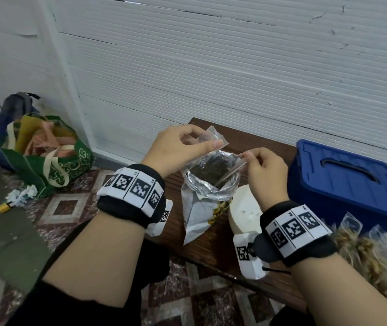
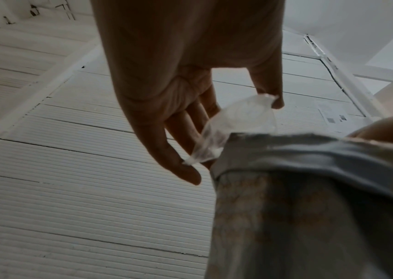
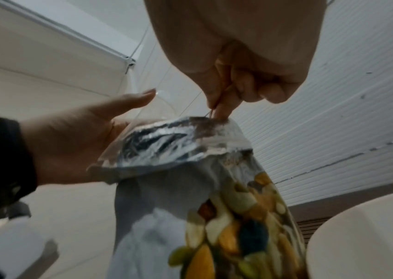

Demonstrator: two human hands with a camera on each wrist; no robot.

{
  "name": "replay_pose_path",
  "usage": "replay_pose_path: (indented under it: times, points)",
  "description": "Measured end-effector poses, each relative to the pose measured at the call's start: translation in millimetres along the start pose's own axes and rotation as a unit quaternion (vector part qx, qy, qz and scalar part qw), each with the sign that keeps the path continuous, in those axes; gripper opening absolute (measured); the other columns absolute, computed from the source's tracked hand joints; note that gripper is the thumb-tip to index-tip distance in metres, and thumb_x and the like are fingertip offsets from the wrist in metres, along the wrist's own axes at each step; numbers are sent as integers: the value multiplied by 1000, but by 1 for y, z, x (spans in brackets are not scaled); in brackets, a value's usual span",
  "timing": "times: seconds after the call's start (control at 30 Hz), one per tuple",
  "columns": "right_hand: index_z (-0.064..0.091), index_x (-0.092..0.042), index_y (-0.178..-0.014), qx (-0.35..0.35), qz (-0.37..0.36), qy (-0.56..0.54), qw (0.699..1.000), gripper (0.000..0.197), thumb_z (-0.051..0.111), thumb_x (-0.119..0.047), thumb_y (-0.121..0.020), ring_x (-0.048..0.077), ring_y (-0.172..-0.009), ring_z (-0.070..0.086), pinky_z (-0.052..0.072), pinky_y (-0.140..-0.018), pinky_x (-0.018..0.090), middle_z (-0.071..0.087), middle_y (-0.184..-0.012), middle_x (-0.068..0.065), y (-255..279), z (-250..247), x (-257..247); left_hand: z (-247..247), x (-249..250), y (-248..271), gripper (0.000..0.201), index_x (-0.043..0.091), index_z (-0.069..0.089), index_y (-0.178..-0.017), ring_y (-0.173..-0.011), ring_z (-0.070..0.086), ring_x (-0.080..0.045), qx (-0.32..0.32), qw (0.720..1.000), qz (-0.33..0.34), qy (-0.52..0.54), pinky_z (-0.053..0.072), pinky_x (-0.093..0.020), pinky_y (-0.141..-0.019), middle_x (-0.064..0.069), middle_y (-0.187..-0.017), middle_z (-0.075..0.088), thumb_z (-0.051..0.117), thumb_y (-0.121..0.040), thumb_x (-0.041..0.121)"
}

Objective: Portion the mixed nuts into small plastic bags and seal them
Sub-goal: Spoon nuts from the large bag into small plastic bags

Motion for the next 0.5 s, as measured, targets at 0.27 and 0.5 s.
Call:
replay_pose_path:
  times: [0.27, 0.5]
  points:
    - [63, -14, -61, 85, 83, -29, 993, 37, 50, -14, -96, -1, -74, 52, 40, -76, 24, 68, -91, -6, -22, -24, 8, -24, -1, 2, 43, 36, 66, -89, -86, 63, -5, 8, 998, 16, -65, 51, -23, -80, 13, -86, 68, 77, -54, 57]
    - [61, -24, -60, 129, 102, -44, 985, 38, 50, -14, -94, 17, -88, 58, 47, -84, 33, 61, -73, -8, -37, -50, 0, -25, -10, 2, 40, 35, 69, -93, -73, 57, 6, -72, 991, -3, -115, 39, -12, -62, 12, -80, 70, 85, -58, 45]
Point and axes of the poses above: each hand's wrist, its own y-axis away from the middle knuckle, its own z-axis out of the palm, x = y × z, the point moved 2 cm from there along -y, towards the middle knuckle
